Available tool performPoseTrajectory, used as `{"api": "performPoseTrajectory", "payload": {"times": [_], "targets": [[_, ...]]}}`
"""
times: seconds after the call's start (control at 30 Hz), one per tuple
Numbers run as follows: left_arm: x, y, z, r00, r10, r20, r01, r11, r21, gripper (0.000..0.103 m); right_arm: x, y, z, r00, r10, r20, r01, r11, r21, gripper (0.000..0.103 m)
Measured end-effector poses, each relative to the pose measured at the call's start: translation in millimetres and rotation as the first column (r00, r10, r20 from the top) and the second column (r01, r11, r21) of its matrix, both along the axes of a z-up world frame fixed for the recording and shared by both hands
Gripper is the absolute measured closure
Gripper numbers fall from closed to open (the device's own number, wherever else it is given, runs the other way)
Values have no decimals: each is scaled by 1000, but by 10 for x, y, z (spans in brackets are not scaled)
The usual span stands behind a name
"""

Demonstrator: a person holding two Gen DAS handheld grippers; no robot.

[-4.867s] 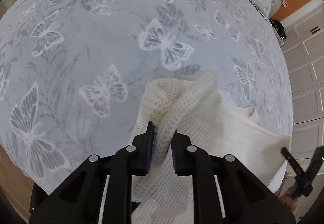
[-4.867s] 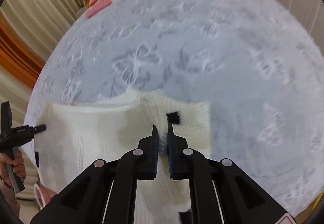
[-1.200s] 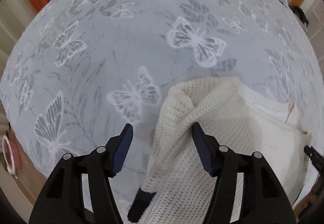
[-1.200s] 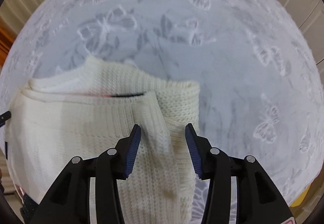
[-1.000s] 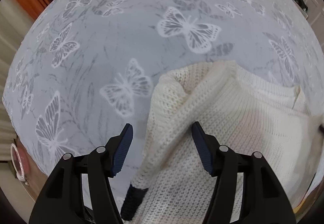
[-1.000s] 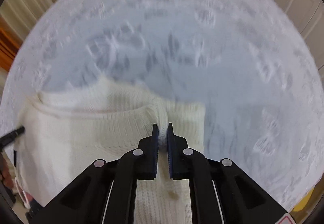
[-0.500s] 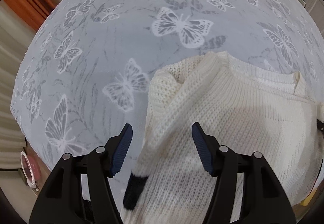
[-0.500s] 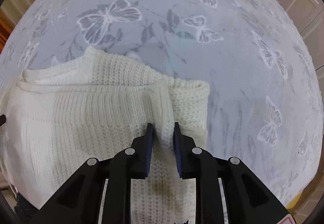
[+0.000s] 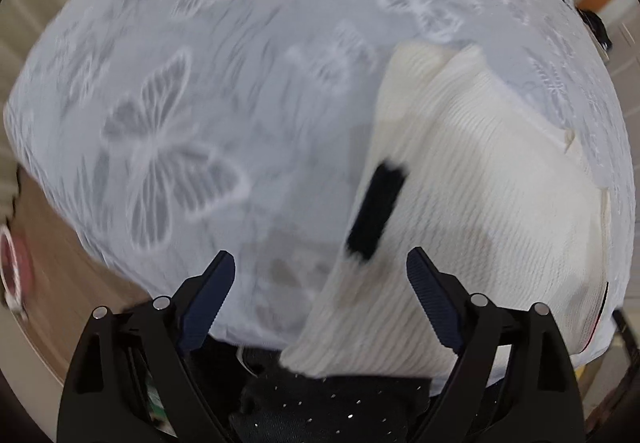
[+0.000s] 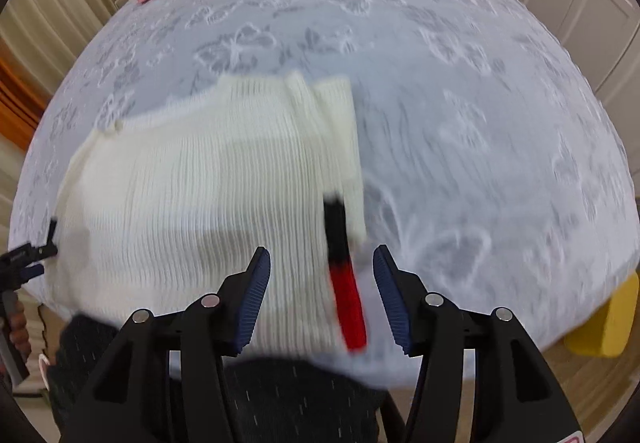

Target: Fold small clothes

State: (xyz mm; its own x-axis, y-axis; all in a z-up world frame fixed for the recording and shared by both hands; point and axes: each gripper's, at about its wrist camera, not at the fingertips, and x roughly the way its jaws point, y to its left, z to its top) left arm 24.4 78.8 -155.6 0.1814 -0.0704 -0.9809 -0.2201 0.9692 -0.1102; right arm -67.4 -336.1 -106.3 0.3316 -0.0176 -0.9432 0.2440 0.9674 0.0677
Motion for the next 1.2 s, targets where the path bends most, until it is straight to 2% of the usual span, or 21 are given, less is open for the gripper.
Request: {"api": "performPoseTrajectory", "payload": {"times": [0.13,0.23,0.3,0.37,0.43,0.47,0.53,0.6,0.63,0.67,0.73,0.83,0.9,1.0,1.03,1.07,1.13,1.17,1.2], "targets": [[-82,19,-194,998,49,-30,-52,995,-86,15,-148,137,43,1000,22,-1,-21,1000,4,50],[-88,29,-342,993,98,-58,-107,978,-181,16,-162,224,118,999,35,12,-35,999,9,46],[-99,61,-368,988,141,-61,-151,967,-204,21,-147,285,171,999,50,23,-50,999,11,45],[-105,73,-343,986,153,-61,-164,955,-248,41,-132,332,201,998,60,31,-61,998,11,44],[-124,121,-310,984,165,-67,-177,934,-310,56,-102,380,230,997,74,38,-74,997,5,44],[-133,143,-291,983,172,-70,-186,926,-328,59,-84,398,234,996,79,40,-80,997,4,44],[-159,193,-243,980,186,-66,-197,914,-356,60,-42,423,224,995,92,40,-92,996,-9,44],[-199,249,-213,977,203,-64,-213,914,-345,48,15,404,179,995,94,32,-93,995,-34,43],[-210,275,-217,975,213,-70,-224,922,-317,33,50,361,140,996,82,19,-81,996,-43,41],[-228,294,-230,973,221,-73,-232,927,-294,29,81,304,92,998,62,5,-62,997,-42,41],[-234,281,-272,974,214,-75,-226,931,-285,29,132,141,-7,1000,2,-28,-3,1000,-22,41],[-221,269,-372,974,213,-84,-228,928,-295,18,106,-48,-61,996,-77,-37,78,996,43,40],[-168,256,-421,971,223,-87,-239,926,-294,13,75,-95,-78,995,-96,-39,99,992,77,40],[-110,194,-431,967,236,-91,-252,935,-251,12,59,-35,-59,997,-71,-30,72,996,50,40],[-98,190,-419,968,238,-85,-252,937,-243,21,60,12,-37,998,-52,-19,52,998,26,40],[-111,186,-388,971,231,-68,-241,935,-259,43,61,47,-22,999,-39,-13,39,999,9,40],[-89,154,-317,976,210,-52,-215,912,-350,70,88,151,-11,1000,1,-9,-1,1000,-21,40],[-102,170,-276,973,226,-52,-229,906,-357,79,101,184,-13,1000,12,-9,-12,1000,-24,40],[-116,183,-229,970,237,-45,-237,901,-363,83,118,226,-17,1000,26,-6,-26,999,-23,40]]}}
